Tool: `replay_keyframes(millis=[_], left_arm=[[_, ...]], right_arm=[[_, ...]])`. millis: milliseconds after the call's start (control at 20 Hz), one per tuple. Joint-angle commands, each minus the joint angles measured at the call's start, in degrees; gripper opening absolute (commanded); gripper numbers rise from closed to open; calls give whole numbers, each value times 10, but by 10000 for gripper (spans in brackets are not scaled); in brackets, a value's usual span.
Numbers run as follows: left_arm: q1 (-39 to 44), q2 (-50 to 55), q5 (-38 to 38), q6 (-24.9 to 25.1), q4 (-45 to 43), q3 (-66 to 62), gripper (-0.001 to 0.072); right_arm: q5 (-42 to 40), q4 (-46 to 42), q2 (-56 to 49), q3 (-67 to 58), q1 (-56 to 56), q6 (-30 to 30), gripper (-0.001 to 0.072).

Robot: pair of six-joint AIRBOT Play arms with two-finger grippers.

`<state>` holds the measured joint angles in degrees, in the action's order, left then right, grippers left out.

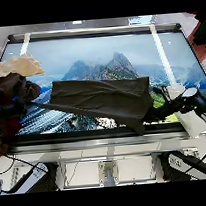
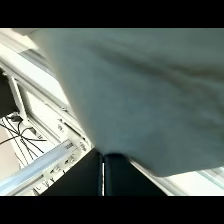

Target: Fold the shirts.

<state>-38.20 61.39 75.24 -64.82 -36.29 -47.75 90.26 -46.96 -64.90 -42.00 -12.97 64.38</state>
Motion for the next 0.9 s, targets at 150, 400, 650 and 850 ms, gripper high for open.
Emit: replay_keyframes(millis=[150,400,650,850], left_arm=[[49,-3,3,-19,29,-50,11],[201,1,-264,-87,-5,-54,10],[251,90,-356,-200,-113,-117,10],[291,170,-389,-192,-118,-141,10]], right_arm=[[-2,-7,14,-125,2,74,24],[-95,-24,8,-198,1,94,23],[-167,-76,-83,-273,2,111,23],[-234,-64,-194,-315,15,109,23]])
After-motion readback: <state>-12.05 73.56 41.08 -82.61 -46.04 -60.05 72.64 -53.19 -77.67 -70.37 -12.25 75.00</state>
